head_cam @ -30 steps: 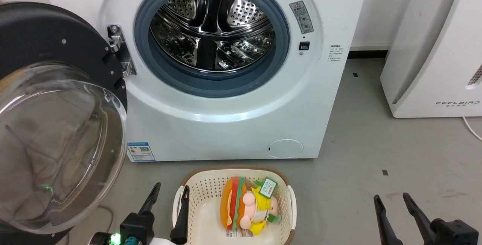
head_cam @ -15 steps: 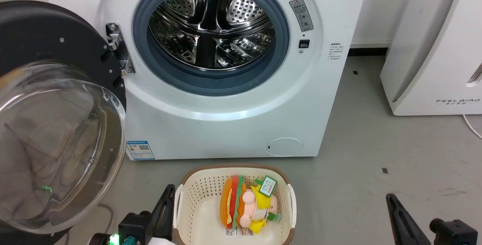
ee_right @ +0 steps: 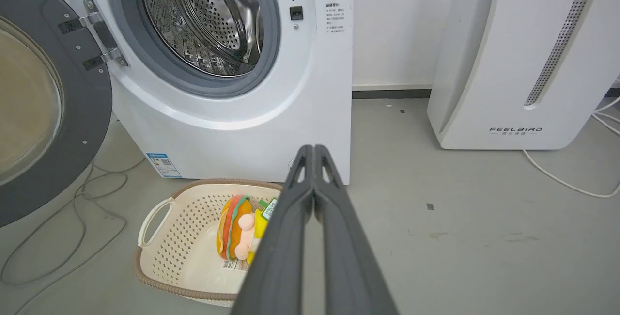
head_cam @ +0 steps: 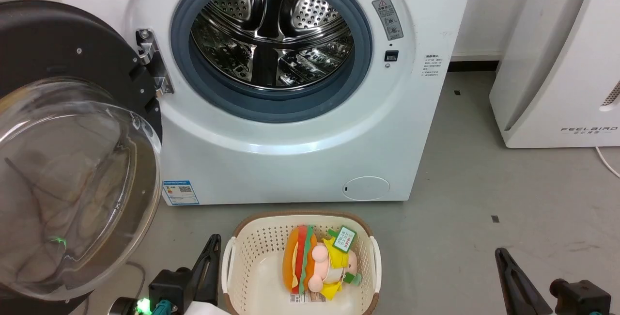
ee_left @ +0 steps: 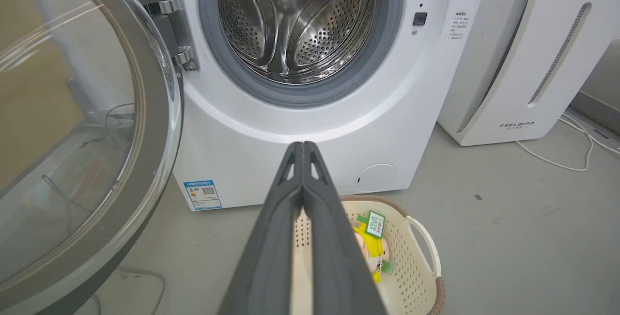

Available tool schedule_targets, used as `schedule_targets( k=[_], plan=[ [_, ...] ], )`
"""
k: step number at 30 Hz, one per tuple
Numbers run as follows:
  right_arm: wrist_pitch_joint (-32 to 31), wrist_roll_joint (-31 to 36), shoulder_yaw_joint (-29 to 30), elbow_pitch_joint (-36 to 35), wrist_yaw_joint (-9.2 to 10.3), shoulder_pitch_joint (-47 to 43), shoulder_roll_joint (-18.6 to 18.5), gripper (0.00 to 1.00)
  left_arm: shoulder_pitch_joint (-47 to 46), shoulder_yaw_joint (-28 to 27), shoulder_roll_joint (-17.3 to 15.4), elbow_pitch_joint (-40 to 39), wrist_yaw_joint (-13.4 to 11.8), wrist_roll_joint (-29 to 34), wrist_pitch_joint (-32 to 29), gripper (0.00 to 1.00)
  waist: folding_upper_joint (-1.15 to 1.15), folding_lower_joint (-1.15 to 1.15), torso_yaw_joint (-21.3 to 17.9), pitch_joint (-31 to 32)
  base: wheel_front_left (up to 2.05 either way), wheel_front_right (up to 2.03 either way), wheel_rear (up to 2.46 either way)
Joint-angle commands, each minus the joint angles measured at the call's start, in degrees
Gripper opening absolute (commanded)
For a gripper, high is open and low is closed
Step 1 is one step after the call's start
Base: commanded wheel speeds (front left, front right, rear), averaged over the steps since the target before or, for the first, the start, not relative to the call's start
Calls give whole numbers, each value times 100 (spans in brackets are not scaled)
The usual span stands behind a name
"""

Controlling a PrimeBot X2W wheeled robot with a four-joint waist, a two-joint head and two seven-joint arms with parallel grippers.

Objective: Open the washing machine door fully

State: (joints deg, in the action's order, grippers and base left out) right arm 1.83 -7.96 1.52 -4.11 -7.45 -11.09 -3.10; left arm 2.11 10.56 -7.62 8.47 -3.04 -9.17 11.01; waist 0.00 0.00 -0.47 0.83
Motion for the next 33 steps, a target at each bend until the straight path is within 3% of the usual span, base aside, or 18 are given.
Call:
schedule_targets(
  k=[1,33],
  plan=[
    [-19,64,-10,19,-1,134,5,0,-34,-31,37,-50,23,61,-40,0,0,0,1,-1,0,0,0],
    [-70,294,-55,142,-1,440,10,0,-89,-353,174,-300,111,330,-373,0,0,0,15,-27,0,0,0]
  ],
)
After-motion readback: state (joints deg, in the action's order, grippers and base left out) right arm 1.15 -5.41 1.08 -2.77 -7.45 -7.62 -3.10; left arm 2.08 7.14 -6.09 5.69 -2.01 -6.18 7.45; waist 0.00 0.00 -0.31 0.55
